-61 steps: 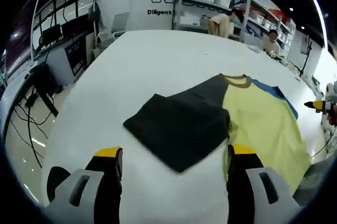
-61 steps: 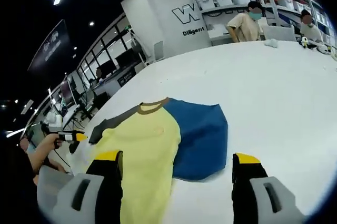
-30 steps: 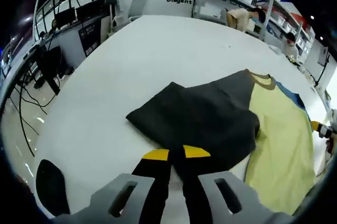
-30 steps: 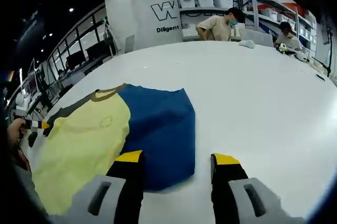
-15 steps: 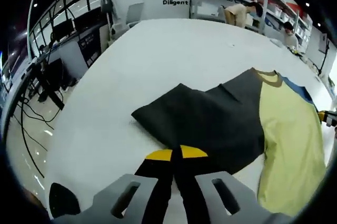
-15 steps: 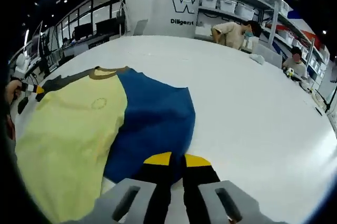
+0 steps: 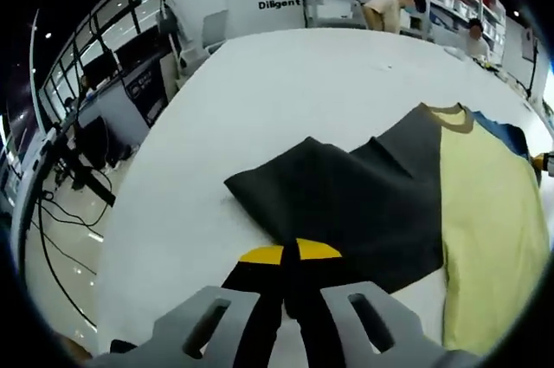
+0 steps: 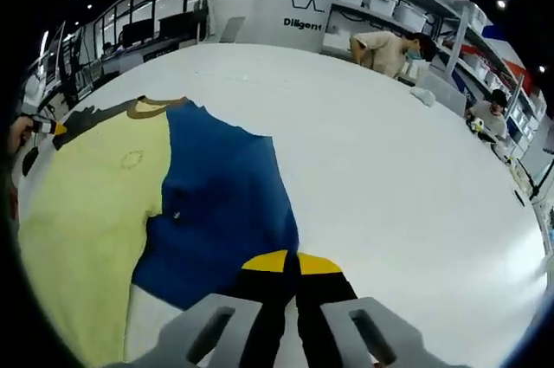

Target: Fold the garment on the visible template until the final outline fits inside the template.

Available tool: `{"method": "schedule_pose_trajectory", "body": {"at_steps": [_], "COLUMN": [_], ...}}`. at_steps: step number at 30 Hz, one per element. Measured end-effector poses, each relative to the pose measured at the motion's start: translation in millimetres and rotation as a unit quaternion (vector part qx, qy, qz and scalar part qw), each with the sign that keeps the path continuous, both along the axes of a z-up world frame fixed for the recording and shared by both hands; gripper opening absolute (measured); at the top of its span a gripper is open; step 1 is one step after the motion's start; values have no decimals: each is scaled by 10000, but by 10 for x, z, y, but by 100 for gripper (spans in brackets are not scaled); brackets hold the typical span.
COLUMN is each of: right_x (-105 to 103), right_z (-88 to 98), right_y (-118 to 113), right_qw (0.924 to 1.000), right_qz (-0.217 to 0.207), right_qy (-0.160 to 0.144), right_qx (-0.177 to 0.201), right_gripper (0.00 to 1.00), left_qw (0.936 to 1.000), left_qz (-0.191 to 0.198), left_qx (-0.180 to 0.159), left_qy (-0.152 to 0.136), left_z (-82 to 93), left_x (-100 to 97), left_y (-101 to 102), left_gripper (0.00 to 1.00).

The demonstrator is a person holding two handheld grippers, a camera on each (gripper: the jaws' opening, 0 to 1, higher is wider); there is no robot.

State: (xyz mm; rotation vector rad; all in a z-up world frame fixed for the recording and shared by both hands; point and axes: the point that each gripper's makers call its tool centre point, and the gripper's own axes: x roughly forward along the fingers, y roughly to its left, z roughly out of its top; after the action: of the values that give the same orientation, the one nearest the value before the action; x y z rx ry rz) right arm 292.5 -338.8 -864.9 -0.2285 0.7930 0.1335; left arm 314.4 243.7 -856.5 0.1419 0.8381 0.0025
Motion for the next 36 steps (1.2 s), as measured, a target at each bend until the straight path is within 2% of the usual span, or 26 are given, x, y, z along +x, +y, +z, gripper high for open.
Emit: {"method": "schedule_pose_trajectory", "body": {"at_steps": [5,12,16,17,18,19,21,24,25,27,30,34,36], "right_x": [112,226,223,203,193,162,76,-40,-58,-154,-243,-327,-382], "right_z": [59,41,59,98,105,138,208,220,221,197,156,140,124], "right_y": [-52,-118,-127,-127,-122,-117,-60,-29,-23,38,118,172,157], "right_qw": [9999,9984,9986,9983,9983,9976,9949,9939,9934,9890,9843,9823,9787], "right_qz": [70,89,-156,-418,-443,-586,-855,-984,-1027,-1304,-1499,-1594,-1819], "right_qy": [-58,-128,-234,-321,-318,-359,-462,-411,-412,-410,-347,-366,-349], "right_qx": [-63,-548,-440,-228,-190,-59,275,288,317,570,866,915,888], "right_gripper": [0,0,1,4,10,18,28,40,47,57,62,63,67], "left_qw": [9999,9998,9999,9999,9999,9998,9998,9998,9998,9998,9998,9999,9998], "left_qz": [-116,-123,-96,-101,-97,-102,-100,-76,-74,-61,-43,-29,-31], "left_qx": [122,139,131,139,143,150,163,183,185,192,176,159,194], "left_qy": [15,6,5,7,5,1,-6,-6,-6,13,16,23,9], "left_z": [4,3,2,2,1,1,1,3,3,4,5,5,7], "left_x": [89,147,143,139,134,133,132,132,134,129,124,122,108], "left_y": [-12,-12,-7,-8,-7,-6,-2,1,3,4,7,13,12], "left_gripper": [8,8,8,8,8,8,8,8,8,8,8,8,8]}}
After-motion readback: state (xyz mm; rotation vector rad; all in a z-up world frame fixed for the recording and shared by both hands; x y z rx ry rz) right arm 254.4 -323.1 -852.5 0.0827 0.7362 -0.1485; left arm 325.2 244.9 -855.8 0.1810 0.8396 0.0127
